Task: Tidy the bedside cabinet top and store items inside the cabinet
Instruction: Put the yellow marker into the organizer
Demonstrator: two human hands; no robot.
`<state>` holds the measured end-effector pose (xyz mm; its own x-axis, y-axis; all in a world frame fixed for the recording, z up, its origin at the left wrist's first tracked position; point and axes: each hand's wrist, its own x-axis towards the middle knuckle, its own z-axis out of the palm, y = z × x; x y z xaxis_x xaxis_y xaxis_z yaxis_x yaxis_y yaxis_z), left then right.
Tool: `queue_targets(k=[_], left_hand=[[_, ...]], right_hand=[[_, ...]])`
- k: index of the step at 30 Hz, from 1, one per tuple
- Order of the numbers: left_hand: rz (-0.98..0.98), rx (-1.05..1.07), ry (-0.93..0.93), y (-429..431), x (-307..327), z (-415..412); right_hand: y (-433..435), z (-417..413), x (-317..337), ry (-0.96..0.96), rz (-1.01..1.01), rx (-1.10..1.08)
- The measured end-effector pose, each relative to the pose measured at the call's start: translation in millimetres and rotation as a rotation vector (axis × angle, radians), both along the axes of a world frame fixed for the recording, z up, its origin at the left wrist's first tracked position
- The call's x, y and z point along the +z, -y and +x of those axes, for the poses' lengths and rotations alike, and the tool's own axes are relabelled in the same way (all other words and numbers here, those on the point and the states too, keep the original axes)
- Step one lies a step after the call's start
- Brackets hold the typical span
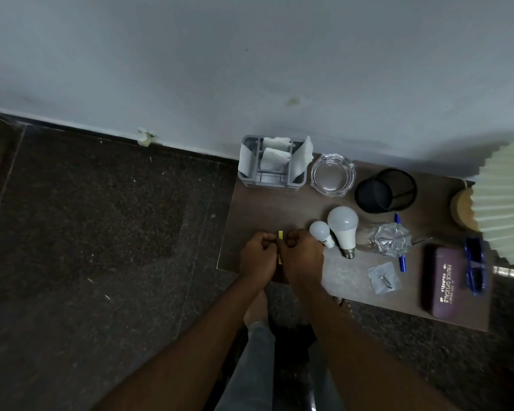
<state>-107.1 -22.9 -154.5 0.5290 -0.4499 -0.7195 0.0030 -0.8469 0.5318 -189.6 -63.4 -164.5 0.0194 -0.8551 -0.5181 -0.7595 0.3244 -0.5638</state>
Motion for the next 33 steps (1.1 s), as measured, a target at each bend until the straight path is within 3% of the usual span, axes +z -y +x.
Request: queue_targets(k=[13, 21, 25, 29, 33], left_hand=[[-0.049, 0.053, -0.110, 9.9, 6.4, 10.0], [-0.415, 0.274, -0.166, 35.1, 36.6, 42.4], [-0.411, 0.342, -0.199, 52.4, 44.4, 55.0], [-0.277, 0.483, -0.396, 59.7, 43.9, 55.9], [-0.272, 0.599, -0.460, 64.9, 42.3, 54.5]], right_hand=[[8.4, 13.1, 3.7, -0.008, -0.016, 0.132], [60.9, 22.6, 47.1, 0.376, -0.180, 0.181], [84.7, 36.9, 60.2, 0.484, -0.246, 0.118], [99.2, 48.8, 62.1, 0.444, -0.326, 0.064], [102.5, 56.6, 57.8, 0.218, -0.375, 0.139]])
